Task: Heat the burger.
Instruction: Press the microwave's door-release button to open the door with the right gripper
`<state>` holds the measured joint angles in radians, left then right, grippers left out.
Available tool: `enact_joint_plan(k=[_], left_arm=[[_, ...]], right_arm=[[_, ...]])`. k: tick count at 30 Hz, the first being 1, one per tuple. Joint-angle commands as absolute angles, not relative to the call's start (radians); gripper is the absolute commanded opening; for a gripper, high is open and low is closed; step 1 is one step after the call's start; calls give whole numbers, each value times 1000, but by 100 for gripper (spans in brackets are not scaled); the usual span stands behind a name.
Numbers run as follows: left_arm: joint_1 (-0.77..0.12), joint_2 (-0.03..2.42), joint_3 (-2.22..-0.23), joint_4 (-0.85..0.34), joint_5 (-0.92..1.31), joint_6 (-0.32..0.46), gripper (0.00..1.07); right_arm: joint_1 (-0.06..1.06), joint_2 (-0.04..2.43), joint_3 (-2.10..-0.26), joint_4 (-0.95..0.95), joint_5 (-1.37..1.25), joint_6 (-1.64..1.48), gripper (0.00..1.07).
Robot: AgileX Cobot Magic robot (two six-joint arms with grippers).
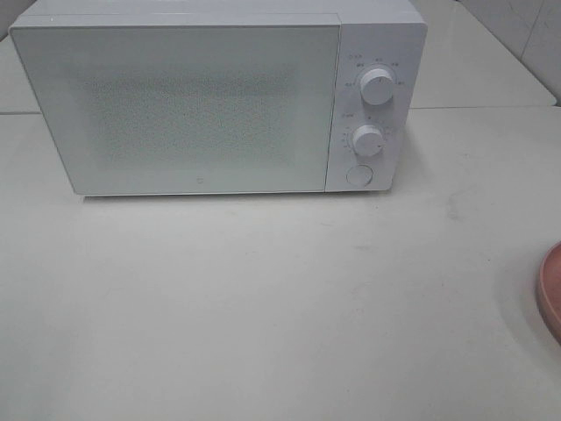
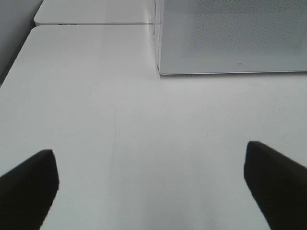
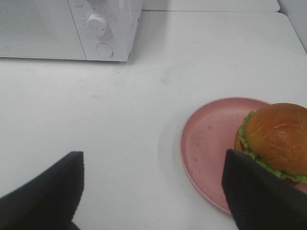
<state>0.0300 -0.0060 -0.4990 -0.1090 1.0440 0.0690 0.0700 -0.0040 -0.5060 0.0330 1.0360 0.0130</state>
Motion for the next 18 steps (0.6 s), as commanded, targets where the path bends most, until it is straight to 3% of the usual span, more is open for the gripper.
enact_joint_plan(k=[1, 18], left_arm=[[34, -27, -497, -108, 1038, 64, 103], [34, -27, -497, -108, 1038, 64, 103]], right_arm=[[70, -30, -506, 37, 1035, 10, 76], [70, -13, -525, 41, 1021, 14, 76]])
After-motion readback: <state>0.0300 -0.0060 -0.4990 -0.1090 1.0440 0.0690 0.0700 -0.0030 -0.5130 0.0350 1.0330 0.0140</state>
